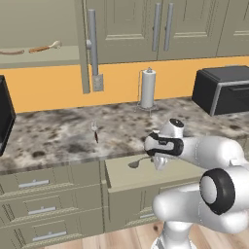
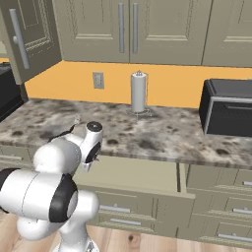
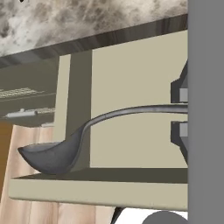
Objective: Organize the utensils by type. Pick up the wooden spoons from the counter and place them in the open cabinet. Then pick up the metallic utensils from the counter and place them in the open drawer.
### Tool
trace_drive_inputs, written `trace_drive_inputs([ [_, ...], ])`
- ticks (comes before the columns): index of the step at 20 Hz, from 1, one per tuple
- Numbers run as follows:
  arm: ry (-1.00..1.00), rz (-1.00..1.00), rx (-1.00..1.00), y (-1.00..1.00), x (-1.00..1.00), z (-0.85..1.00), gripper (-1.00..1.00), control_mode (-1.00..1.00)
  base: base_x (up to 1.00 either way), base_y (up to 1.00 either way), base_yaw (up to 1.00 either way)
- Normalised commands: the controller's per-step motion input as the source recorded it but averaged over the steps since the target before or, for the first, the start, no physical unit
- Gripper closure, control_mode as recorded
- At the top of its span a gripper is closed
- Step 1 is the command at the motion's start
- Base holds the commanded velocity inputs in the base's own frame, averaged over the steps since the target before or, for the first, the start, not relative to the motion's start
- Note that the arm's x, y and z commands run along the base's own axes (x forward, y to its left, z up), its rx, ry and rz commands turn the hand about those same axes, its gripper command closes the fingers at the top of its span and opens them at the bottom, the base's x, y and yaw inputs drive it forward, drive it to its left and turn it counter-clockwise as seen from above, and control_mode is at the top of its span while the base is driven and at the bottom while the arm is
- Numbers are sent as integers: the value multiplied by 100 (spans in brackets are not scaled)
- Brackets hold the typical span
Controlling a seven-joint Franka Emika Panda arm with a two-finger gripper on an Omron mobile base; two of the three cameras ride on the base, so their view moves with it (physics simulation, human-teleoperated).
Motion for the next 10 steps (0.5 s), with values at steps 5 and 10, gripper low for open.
trace_drive_inputs([
  [5,5,1,0,0,65,-8,100,-100,0,0,0],
  [10,0,0,0,0,23,-41,100,-100,0,0,0],
])
